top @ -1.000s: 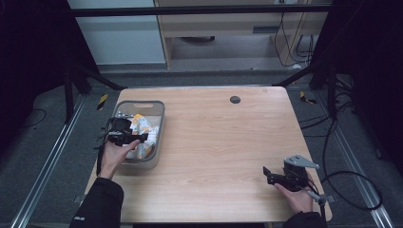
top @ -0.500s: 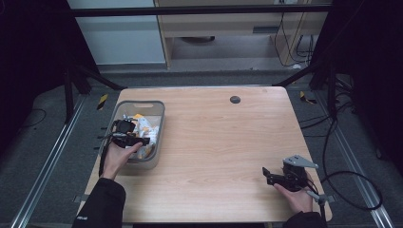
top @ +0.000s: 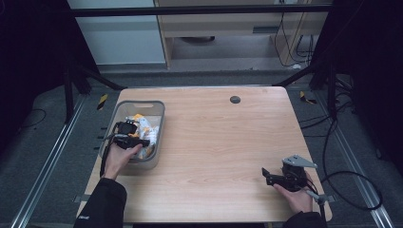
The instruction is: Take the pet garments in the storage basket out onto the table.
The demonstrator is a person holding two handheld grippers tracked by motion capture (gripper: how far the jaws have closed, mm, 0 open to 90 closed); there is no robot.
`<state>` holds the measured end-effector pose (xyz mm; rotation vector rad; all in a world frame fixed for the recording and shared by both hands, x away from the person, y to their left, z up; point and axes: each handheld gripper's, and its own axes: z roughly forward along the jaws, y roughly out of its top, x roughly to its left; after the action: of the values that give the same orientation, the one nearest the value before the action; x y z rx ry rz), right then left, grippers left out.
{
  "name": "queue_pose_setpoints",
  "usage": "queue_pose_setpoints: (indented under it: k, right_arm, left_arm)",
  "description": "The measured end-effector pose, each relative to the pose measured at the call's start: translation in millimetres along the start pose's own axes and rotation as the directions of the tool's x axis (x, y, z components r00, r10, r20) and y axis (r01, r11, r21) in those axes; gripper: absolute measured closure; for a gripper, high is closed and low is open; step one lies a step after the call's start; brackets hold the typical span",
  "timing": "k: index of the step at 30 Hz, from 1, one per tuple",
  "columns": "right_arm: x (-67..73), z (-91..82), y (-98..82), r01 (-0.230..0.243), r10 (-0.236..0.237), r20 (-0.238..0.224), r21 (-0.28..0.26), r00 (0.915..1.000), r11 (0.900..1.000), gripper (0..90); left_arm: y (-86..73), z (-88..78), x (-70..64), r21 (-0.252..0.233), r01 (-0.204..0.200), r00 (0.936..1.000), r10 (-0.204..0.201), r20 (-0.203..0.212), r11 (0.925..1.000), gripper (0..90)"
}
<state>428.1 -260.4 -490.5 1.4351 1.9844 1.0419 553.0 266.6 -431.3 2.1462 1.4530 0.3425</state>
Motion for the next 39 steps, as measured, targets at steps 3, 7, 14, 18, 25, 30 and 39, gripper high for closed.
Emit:
queue_pose_setpoints:
  k: [3, 7, 14, 18, 25, 30, 39]
  right_arm:
    - [0.3, 0.4, -0.1, 0.0, 0.0, -0.002, 0.005, 1.0, 1.0, 11.0]
    - [0.1, 0.3, -0.1, 0.002, -0.002, 0.0, 0.003, 1.0, 1.0, 11.0]
    - [0.3, 0.4, 0.0, -0.003, 0.003, -0.001, 0.005, 1.0, 1.0, 11.0]
    - [0.0, 0.1, 0.0, 0.001, -0.001, 0.0, 0.004, 1.0, 1.0, 11.0]
    - [-0.2, -0.1, 0.0, 0.001, -0.001, 0.0, 0.004, 1.0, 1.0, 11.0]
    - [0.2, 0.0, -0.1, 0.002, -0.002, 0.002, 0.004, 1.0, 1.0, 11.0]
    - [0.2, -0.1, -0.1, 0.003, -0.003, 0.003, 0.004, 1.0, 1.0, 11.0]
  left_arm:
    - [0.0, 0.3, 0.1, 0.009, -0.002, 1.0, 0.002, 0.0, 1.0, 60.6]
    - [-1.2, 0.7, 1.2, 0.013, 0.003, 1.0, -0.003, -0.007, 0.9999, 70.9]
    - [-4.3, -1.0, 4.5, 0.007, 0.009, 0.9999, -0.009, 0.005, 0.9999, 80.0]
    - [-4.8, -5.3, 4.3, -0.005, 0.001, 1.0, -0.001, 0.0, 1.0, 80.8]
    - [-6.6, -17.7, 4.8, -0.039, -0.002, 1.0, 0.002, -0.003, 0.9992, 81.5]
    - [-7.4, -27.7, 6.6, -0.07, 0.002, 1.0, -0.002, -0.001, 0.9975, 81.9]
    - [-7.4, -47.3, 7.5, -0.123, 0.004, 1.0, -0.002, 0.009, 0.9924, 82.3]
